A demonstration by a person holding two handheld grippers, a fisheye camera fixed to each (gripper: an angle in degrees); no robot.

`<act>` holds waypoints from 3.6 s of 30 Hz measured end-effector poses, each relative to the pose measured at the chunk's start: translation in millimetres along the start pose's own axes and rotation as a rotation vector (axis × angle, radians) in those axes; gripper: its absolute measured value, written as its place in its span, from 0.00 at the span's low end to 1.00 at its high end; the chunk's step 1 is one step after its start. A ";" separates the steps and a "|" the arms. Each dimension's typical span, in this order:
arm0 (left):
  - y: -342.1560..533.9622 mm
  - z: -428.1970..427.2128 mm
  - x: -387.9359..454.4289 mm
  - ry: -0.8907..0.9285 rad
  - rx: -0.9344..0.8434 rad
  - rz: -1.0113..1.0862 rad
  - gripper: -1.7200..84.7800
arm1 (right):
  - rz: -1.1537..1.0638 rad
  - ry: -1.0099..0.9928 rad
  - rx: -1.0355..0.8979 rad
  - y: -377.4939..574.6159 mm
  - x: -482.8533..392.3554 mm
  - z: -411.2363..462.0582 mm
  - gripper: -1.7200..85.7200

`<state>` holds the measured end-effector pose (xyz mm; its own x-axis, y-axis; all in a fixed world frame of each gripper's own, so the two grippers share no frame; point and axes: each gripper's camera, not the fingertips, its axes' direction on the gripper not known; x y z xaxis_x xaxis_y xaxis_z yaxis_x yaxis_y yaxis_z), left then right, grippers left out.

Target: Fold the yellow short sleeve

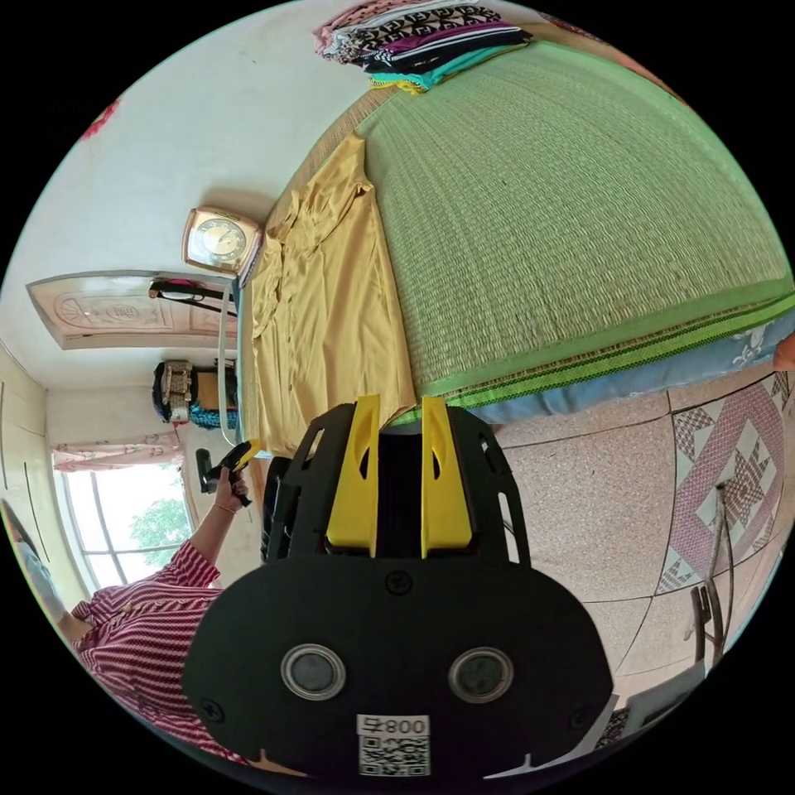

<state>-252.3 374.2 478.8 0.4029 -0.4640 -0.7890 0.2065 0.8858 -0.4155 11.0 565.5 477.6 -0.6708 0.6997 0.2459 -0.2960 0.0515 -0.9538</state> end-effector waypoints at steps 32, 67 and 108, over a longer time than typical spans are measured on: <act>4.3 0.4 197.2 0.044 -0.067 0.059 0.04 | 0.001 -0.071 -0.062 29.7 -63.5 37.7 0.04; 225.4 -278.3 305.4 0.426 0.164 0.185 0.03 | -0.299 -0.405 -0.071 289.6 -239.5 -70.4 0.02; 37.4 -297.7 213.0 0.541 0.341 0.173 0.03 | -0.333 -0.391 0.035 109.5 -249.3 -117.5 0.02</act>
<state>-424.2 307.2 160.5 -0.0305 -0.1733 -0.9844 0.4859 0.8581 -0.1661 225.7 480.4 291.6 -0.7381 0.3305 0.5882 -0.5552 0.1976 -0.8079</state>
